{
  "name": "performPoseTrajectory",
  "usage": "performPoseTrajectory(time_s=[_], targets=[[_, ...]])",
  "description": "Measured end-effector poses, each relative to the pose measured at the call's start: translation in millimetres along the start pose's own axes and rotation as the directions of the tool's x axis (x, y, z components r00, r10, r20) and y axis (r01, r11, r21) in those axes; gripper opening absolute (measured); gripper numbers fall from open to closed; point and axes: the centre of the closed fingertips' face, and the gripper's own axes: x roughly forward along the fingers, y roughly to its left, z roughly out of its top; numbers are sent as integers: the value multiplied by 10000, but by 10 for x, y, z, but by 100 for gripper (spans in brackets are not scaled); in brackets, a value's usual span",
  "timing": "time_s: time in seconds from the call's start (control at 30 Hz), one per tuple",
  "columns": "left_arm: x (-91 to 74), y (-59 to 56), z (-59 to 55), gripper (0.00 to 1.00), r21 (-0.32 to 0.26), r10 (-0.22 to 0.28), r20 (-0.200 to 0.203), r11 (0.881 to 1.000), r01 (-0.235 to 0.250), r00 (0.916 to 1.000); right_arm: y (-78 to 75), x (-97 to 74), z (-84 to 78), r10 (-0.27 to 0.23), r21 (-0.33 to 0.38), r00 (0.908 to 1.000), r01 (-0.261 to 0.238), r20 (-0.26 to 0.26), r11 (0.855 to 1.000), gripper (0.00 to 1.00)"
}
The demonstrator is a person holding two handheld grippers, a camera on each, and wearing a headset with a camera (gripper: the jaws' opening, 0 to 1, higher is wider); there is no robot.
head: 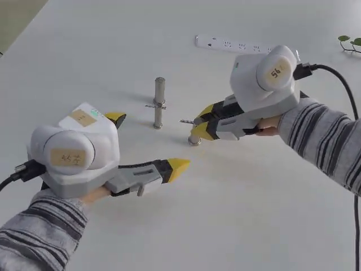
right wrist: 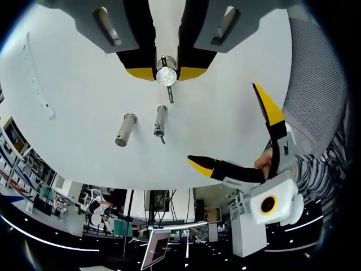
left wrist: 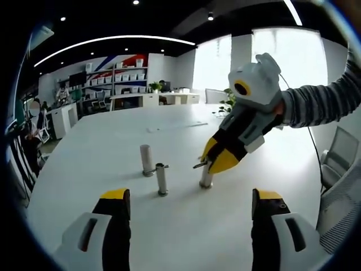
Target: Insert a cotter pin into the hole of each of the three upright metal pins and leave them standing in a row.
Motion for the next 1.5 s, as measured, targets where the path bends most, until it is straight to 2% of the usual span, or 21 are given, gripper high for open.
performPoseTrajectory(time_s=[0.3,0.67,0.8,0.9,1.5], targets=[[-19,21,-15,91,-88,36,-26,10000,-37,10000,-140,34,41,-56,-65,10000,56,-81,10000,8],[-2,40,-17,93,-28,24,32,10000,-24,10000,-213,68,-2,-21,-162,9997,17,-259,9999,8],[4,53,24,95,-367,32,345,9993,-20,9994,-204,65,1,56,-80,9997,-58,-253,10000,8],[6,57,50,96,-316,48,472,9995,-33,9989,-205,66,-1,111,-102,9996,-113,-250,9999,8],[31,51,-35,96,-219,15,162,9998,-11,9999,-227,56,-23,527,-188,9985,-530,-114,9984,9]])
